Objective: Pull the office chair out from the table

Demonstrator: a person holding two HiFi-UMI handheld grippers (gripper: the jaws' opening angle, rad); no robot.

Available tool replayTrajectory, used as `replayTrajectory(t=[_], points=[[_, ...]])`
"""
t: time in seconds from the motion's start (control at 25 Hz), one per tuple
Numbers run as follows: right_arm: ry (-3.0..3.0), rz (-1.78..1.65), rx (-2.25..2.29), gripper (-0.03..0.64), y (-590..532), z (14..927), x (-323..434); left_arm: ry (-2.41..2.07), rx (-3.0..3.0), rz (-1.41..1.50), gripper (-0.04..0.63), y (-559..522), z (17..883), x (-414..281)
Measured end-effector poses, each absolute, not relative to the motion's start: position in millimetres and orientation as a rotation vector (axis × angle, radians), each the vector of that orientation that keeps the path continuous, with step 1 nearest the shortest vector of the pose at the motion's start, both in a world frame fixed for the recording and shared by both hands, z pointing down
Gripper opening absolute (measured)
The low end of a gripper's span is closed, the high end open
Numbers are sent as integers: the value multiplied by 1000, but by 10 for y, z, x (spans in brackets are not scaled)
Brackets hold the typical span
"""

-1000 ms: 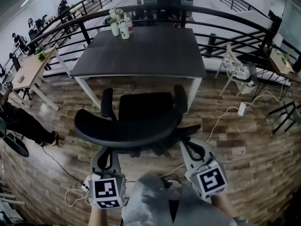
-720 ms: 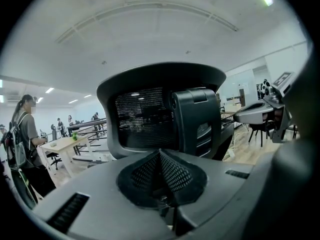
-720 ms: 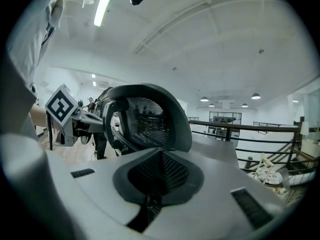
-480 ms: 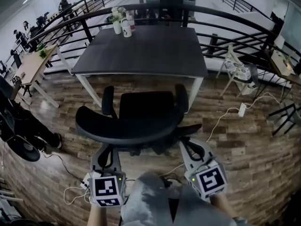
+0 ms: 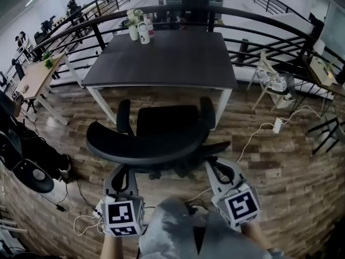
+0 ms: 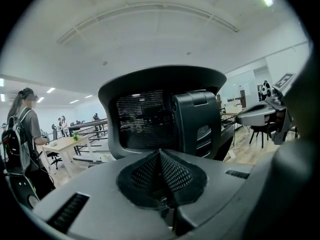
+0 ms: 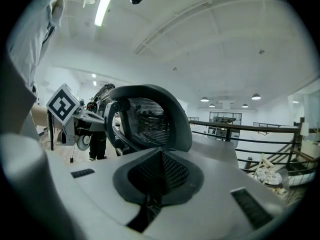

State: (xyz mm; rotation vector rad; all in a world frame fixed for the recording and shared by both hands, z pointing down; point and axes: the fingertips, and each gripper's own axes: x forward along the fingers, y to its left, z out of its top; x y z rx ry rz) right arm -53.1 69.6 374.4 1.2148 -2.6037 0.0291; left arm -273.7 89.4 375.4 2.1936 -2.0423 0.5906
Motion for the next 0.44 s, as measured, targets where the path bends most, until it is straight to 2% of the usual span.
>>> replayTrajectory(t=[0.44], points=[[-2594, 23, 1202, 3, 735, 3769, -421, -2072, 2122, 523, 9, 931, 3742, -2757]])
